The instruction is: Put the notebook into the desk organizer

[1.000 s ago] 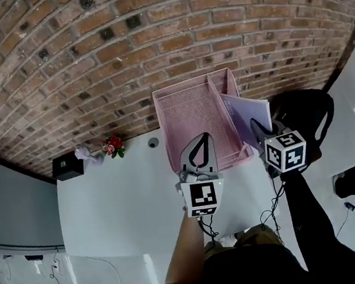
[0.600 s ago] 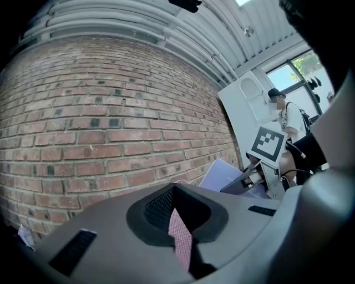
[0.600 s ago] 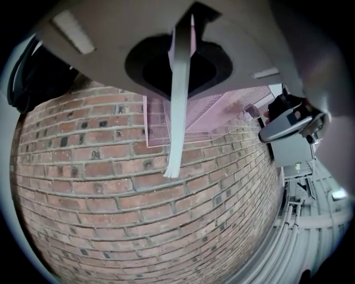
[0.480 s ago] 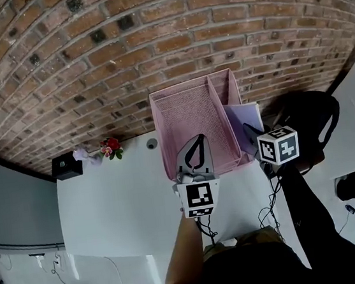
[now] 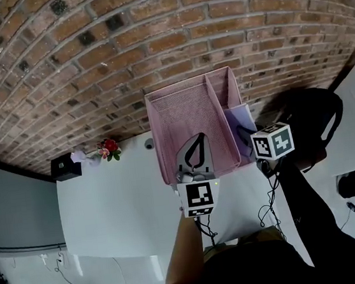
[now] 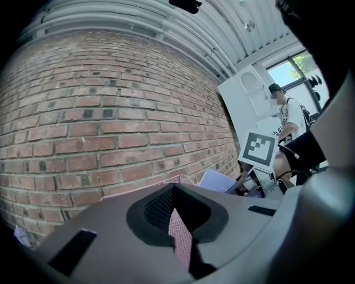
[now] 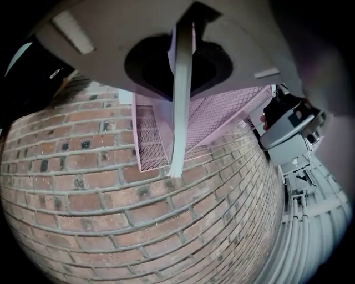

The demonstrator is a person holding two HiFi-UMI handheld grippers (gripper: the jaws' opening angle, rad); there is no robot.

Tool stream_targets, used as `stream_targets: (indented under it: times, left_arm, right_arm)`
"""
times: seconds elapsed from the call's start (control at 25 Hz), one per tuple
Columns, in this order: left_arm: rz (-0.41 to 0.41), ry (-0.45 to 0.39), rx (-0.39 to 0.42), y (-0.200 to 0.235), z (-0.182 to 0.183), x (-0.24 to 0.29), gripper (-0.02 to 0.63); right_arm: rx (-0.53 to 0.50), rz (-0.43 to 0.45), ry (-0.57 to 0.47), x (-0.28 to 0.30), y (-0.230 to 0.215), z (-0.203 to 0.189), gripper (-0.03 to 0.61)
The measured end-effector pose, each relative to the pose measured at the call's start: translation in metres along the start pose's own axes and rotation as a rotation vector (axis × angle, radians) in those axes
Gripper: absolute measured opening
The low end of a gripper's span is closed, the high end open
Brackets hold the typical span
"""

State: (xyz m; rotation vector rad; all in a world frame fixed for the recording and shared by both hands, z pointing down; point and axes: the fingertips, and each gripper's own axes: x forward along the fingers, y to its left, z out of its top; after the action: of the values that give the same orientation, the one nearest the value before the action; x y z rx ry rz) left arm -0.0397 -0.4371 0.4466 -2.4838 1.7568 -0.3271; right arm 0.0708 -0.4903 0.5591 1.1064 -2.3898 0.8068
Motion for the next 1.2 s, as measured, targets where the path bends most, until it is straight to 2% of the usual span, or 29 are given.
stream_targets:
  times: [0.4, 1.04, 1.2]
  left_arm:
    - [-0.013, 0.007, -0.034, -0.003, -0.001, 0.017, 0.005]
    - [0.026, -0.003, -0.033, 0.009, 0.009, 0.03, 0.005]
    - [0.033, -0.005, -0.024, 0.011, 0.012, 0.031, 0.005]
  right_arm:
    - [0.028, 0.026, 0.029, 0.017, -0.006, 0.012, 0.032]
    - [-0.042, -0.064, 0.045, 0.034, -0.026, 0.036, 0.043]
    - [-0.091, -0.093, 0.036, 0.038, -0.031, 0.045, 0.095]
